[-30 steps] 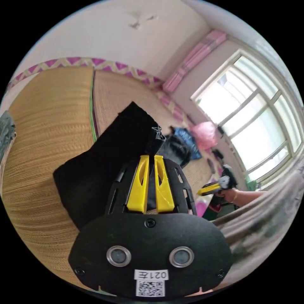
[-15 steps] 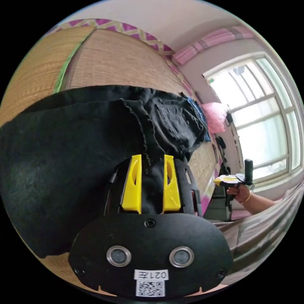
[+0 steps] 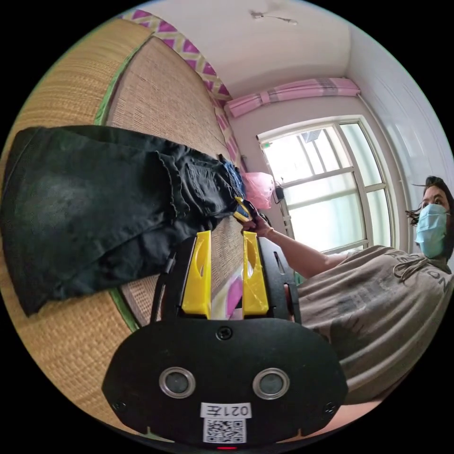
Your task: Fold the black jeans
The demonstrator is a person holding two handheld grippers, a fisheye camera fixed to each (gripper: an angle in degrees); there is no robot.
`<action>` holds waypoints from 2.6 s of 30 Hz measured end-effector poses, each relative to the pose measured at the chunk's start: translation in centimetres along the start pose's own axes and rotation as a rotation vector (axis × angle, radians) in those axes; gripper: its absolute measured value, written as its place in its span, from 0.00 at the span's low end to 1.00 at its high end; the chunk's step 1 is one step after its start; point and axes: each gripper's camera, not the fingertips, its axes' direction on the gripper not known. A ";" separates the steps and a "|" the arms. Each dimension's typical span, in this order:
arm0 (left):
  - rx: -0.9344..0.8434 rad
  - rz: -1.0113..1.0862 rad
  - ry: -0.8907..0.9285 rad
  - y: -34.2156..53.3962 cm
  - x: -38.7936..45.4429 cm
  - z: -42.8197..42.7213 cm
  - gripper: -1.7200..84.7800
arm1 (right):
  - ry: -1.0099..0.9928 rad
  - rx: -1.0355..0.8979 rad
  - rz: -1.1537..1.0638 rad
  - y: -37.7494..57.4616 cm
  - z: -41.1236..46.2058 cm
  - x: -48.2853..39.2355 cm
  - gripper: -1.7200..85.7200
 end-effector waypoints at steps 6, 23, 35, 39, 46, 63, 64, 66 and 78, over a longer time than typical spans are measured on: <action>0.066 -0.050 -0.008 3.2 -1.3 -5.2 0.11 | 0.092 0.043 -0.002 1.8 1.1 -4.1 0.10; 0.111 -0.056 -0.014 10.1 -6.7 -17.2 0.09 | 0.744 -0.324 -1.619 45.5 35.0 -47.6 0.07; 0.088 -0.098 -0.039 12.7 -12.0 -21.2 0.08 | 1.006 -0.576 -1.728 54.3 51.3 -43.1 0.10; 0.074 -0.103 -0.005 9.6 -14.5 -20.0 0.08 | 1.018 -0.674 -1.642 52.5 53.5 -41.6 0.12; 0.087 -0.076 -0.035 1.8 -16.8 -16.9 0.11 | 0.616 -0.693 -1.256 38.4 43.9 -47.4 0.17; -0.185 -0.240 -0.137 -7.6 -29.6 -7.2 0.22 | 0.325 -0.731 -0.408 0.2 32.8 -28.8 0.19; -0.188 -0.271 -0.121 -7.6 -30.8 -7.3 0.19 | 0.240 -0.767 -0.386 -0.8 32.8 -28.1 0.18; -0.195 -0.311 -0.077 -7.4 -32.7 -7.4 0.17 | 0.169 -0.834 -0.359 -1.7 33.7 -27.1 0.17; -0.063 -0.235 0.029 -6.1 -31.7 -13.1 0.08 | 0.237 -0.829 -0.599 -3.3 32.3 -36.7 0.08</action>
